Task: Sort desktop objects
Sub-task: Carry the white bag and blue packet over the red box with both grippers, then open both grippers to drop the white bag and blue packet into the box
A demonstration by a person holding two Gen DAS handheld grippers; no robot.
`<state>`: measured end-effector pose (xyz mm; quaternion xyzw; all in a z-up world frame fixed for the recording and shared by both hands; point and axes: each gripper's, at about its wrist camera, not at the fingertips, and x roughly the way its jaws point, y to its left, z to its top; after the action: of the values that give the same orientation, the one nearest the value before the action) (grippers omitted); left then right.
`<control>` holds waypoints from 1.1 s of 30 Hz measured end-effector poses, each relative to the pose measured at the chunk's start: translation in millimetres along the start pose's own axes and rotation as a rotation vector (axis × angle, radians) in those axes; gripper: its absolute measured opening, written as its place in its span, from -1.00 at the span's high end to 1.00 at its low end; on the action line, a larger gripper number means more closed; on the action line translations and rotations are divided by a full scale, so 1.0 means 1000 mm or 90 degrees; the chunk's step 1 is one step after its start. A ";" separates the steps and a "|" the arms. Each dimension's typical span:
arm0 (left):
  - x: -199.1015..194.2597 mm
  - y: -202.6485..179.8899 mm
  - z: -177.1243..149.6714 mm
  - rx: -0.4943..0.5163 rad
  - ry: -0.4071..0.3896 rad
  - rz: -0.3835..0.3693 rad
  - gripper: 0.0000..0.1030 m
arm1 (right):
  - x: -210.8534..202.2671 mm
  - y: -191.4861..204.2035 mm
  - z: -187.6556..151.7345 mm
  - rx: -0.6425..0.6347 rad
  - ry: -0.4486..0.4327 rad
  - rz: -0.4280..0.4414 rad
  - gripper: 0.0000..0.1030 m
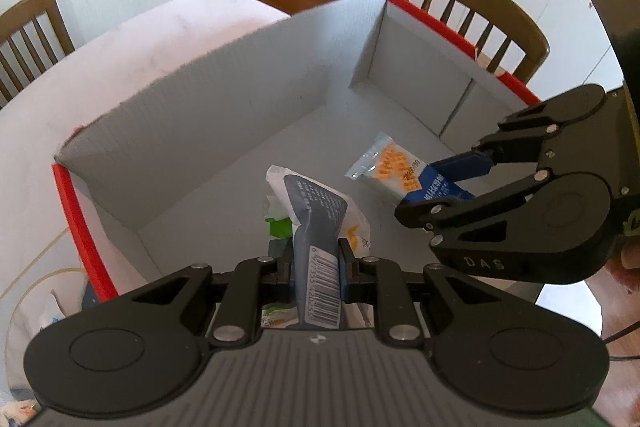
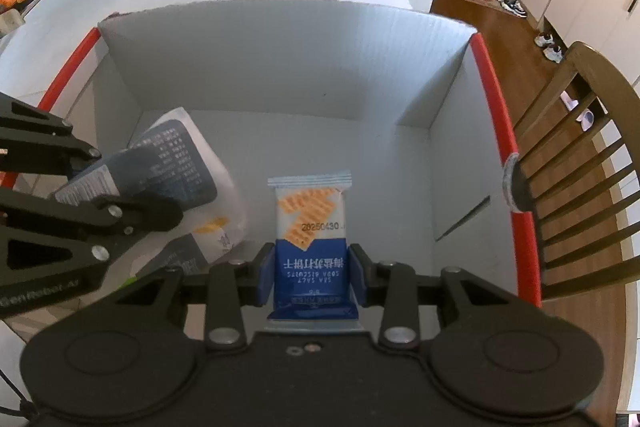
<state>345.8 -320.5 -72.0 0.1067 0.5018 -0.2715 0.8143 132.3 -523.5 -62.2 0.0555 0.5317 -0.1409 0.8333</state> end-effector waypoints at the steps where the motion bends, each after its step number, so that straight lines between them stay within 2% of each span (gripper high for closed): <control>1: 0.001 0.000 0.000 0.002 0.003 -0.001 0.66 | 0.002 0.000 0.000 0.000 0.005 0.001 0.28; 15: 0.009 -0.002 0.000 0.010 0.031 -0.007 0.66 | 0.011 -0.005 0.006 0.005 0.034 0.007 0.26; 24: 0.009 -0.003 -0.001 0.012 0.028 -0.005 0.66 | 0.009 -0.004 0.006 0.011 0.039 0.004 0.19; 33: 0.004 -0.004 -0.002 0.020 0.022 0.002 0.63 | 0.001 -0.006 0.005 0.022 0.026 0.005 0.03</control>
<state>343.4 -324.3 -76.7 0.1247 0.5112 -0.2765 0.8042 134.9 -530.2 -60.7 0.0745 0.5458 -0.1455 0.8218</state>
